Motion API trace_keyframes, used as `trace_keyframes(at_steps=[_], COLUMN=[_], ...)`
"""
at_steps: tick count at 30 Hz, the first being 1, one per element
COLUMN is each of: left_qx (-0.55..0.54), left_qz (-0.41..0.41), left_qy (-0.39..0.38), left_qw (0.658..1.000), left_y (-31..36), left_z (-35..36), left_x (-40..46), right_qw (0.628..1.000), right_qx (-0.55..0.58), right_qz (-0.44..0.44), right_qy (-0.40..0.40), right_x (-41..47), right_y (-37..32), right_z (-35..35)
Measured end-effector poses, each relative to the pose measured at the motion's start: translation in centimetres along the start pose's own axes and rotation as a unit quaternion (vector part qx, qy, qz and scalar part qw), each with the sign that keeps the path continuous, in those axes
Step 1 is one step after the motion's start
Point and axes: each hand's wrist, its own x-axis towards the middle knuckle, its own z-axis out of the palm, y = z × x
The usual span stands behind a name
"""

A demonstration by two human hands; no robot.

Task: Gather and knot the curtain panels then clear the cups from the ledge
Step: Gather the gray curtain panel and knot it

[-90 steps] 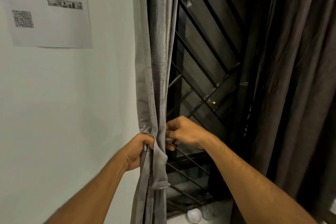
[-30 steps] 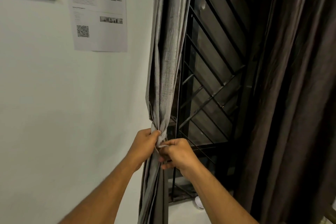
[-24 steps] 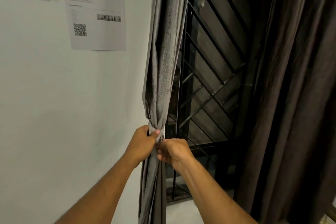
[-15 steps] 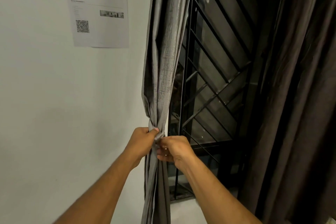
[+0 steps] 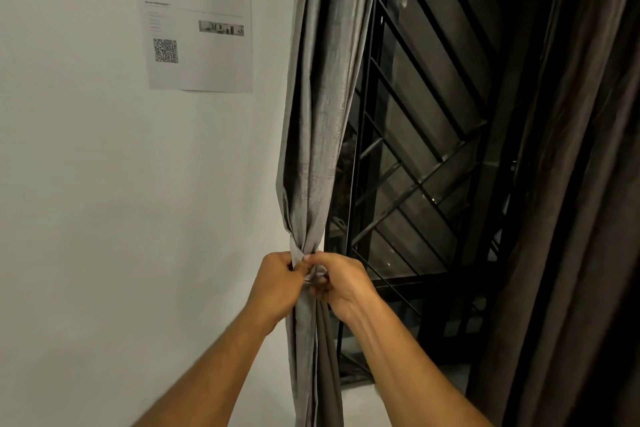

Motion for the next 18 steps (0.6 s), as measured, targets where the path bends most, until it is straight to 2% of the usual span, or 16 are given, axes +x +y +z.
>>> trace_keyframes(at_steps=[4,8,10,15,18], left_qx=[-0.068,-0.154,-0.202,-0.280,-0.280], left_qz=[-0.025,-0.085,-0.126,-0.189,-0.192], left_qy=[-0.012,0.035,0.034,-0.034,-0.055], left_qw=[0.997,0.984,0.971,0.941,0.939], left_y=[-0.3,-0.4,-0.6,-0.1,0.1], left_z=[0.4,0.2,0.0,0.3,0.0], left_x=[-0.6,-1.0,-0.9,-1.0,-1.2], right_qw=[1.000,0.999,0.999,0.996,0.998], right_qx=[0.008,0.013,0.022,0.087,0.050], right_qz=[0.011,0.016,0.014,0.035,0.024], right_qy=[0.028,0.044,0.044,-0.005,-0.016], right_x=[0.3,0.6,0.7,0.2,-0.1], right_y=[-0.5,-0.7,-0.6,0.2,-0.1], right_z=[0.1,-0.3,-0.3,0.4,0.2])
